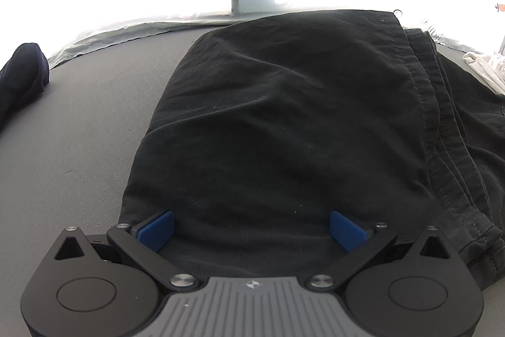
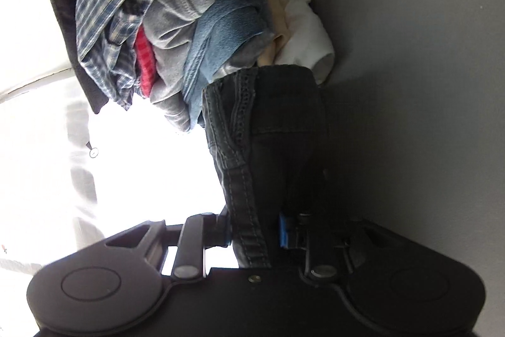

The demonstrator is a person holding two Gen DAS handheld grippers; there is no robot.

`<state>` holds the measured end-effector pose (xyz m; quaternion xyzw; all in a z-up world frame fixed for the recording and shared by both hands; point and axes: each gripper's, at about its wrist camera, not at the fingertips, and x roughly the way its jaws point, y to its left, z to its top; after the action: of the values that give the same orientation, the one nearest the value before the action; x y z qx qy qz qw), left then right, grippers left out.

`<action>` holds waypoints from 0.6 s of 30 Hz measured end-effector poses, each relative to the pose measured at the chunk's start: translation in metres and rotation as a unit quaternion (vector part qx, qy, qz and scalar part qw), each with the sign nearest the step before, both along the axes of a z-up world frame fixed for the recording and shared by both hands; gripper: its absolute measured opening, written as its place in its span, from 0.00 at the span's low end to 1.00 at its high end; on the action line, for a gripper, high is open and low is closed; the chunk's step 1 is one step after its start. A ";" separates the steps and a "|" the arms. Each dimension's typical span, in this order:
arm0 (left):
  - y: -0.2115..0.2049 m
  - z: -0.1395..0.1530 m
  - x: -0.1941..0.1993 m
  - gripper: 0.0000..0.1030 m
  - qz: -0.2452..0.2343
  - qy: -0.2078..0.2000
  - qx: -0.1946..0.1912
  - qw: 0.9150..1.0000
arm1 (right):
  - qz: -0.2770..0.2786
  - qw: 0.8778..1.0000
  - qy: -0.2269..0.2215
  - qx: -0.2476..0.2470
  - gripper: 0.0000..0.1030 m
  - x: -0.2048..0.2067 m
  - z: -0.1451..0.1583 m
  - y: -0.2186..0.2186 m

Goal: Fold clothes

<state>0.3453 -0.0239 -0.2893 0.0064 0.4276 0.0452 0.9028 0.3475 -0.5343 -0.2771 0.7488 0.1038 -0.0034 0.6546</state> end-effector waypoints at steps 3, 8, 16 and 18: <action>0.001 0.000 0.000 1.00 -0.001 0.000 0.000 1.000 | 0.018 0.999 -0.042 0.007 0.27 0.007 0.015 0.008; 0.003 0.001 0.008 1.00 -0.002 0.015 -0.005 1.000 | 0.057 0.993 -0.095 0.028 0.27 0.022 0.040 0.036; 0.015 0.011 0.034 1.00 -0.045 0.087 -0.019 0.995 | 0.145 0.980 -0.128 0.048 0.27 0.044 0.059 0.105; 0.022 0.019 0.032 1.00 -0.040 0.071 -0.013 0.997 | 0.172 0.976 -0.128 0.048 0.27 0.049 0.062 0.128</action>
<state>0.3778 -0.0022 -0.2700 0.0148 0.4903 0.0024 0.8714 0.3965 -0.4063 -0.2147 0.7449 0.1465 0.2100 0.6162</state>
